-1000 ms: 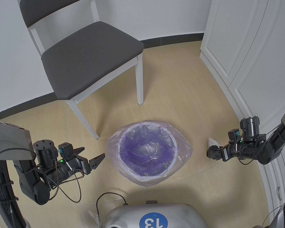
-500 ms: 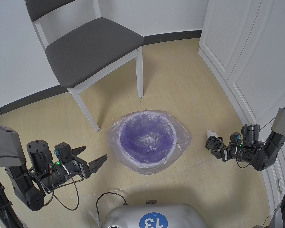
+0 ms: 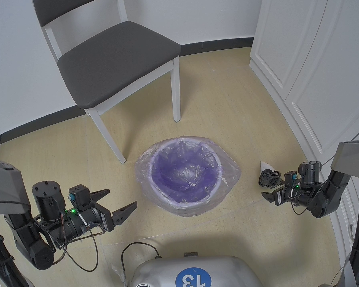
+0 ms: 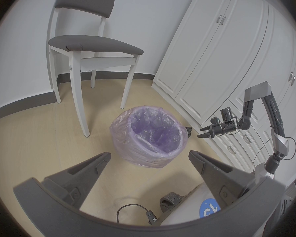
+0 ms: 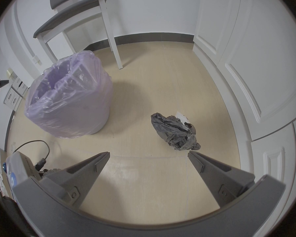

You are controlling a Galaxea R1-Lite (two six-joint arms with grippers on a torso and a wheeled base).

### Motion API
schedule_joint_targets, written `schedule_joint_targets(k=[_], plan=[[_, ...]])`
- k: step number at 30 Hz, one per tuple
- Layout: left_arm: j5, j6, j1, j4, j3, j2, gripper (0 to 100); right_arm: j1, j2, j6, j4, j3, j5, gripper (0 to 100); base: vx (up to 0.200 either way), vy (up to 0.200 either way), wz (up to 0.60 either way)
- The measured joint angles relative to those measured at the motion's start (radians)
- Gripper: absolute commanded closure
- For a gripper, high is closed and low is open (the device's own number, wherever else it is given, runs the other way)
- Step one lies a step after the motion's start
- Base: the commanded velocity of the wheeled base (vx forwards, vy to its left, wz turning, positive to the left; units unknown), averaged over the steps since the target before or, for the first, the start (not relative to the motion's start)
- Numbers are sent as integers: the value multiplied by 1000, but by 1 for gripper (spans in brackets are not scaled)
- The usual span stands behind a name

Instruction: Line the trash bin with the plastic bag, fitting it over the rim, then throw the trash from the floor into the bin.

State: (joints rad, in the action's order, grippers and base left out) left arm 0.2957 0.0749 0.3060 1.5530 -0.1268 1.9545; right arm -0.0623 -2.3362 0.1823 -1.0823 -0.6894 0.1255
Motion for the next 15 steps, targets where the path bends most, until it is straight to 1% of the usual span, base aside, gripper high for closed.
schedule_joint_targets(k=[6,15], plan=[[0,0,2,0,0,-3,0,3,-88,-9,-72,-64,-9,0,0,0,0],[0,0,3,0,-1,-3,0,36,-188,-46,-138,-169,-16,0,0,0,0]])
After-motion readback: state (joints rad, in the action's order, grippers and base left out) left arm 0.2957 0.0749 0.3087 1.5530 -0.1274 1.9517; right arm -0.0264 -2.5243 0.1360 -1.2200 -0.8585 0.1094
